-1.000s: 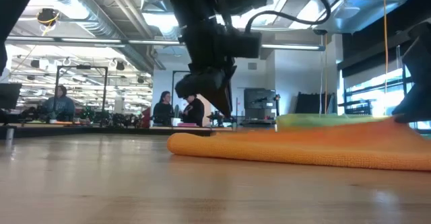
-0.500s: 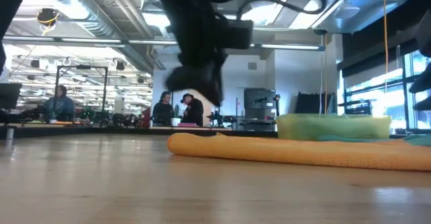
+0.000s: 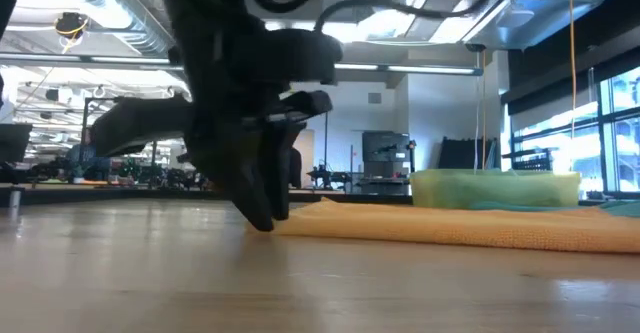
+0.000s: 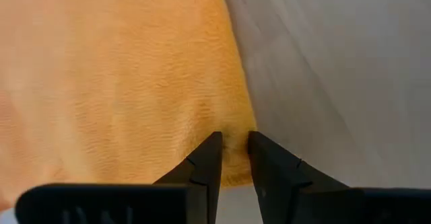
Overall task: Fold microfiber towels
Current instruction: Fold the yellow microfiber cloth
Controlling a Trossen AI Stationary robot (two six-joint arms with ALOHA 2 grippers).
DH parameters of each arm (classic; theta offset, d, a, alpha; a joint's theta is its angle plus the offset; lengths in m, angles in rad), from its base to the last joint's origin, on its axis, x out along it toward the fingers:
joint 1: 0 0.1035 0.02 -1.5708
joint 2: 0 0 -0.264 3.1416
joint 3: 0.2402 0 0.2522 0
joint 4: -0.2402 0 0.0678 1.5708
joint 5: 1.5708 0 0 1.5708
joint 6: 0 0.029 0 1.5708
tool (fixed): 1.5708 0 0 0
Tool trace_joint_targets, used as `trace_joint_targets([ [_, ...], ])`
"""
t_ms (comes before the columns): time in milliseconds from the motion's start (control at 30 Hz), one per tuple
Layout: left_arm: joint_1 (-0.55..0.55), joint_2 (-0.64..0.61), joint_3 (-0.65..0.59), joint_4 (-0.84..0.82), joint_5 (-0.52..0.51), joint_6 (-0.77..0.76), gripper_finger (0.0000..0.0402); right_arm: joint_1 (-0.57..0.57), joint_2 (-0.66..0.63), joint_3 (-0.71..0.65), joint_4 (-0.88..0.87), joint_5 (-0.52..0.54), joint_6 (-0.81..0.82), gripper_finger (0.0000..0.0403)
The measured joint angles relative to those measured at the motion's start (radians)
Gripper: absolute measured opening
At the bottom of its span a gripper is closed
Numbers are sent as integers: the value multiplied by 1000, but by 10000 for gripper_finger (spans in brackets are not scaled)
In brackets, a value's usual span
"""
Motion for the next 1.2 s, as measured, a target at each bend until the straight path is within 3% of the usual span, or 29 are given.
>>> trace_joint_targets([
  [133, 12, -9, -58, 48, 38, -74, 71, -4, 0, 0, 186, 7, -59, 146],
  [267, 16, -11, -84, 60, 107, -267, 71, -6, 6, -18, 297, -10, -106, 146],
  [400, -24, -12, -89, 54, 164, -442, 71, -18, 6, -67, 319, -22, -64, 146],
  [600, -124, -6, -67, 67, 199, -553, 71, -77, 6, -204, 366, -113, 23, 146],
  [767, -183, 1, -43, 141, 209, -709, 71, -127, 6, -227, 411, -45, -16, 146],
  [867, -210, 3, -40, 174, 201, -747, 71, -160, 6, -232, 411, -15, -59, 146],
  [1033, -228, 3, -40, 187, 193, -774, 71, -217, 6, -260, 447, -92, -141, 146],
  [1200, -229, -7, -40, 150, 163, -767, 71, -197, -30, -176, 323, -135, -183, 141],
])
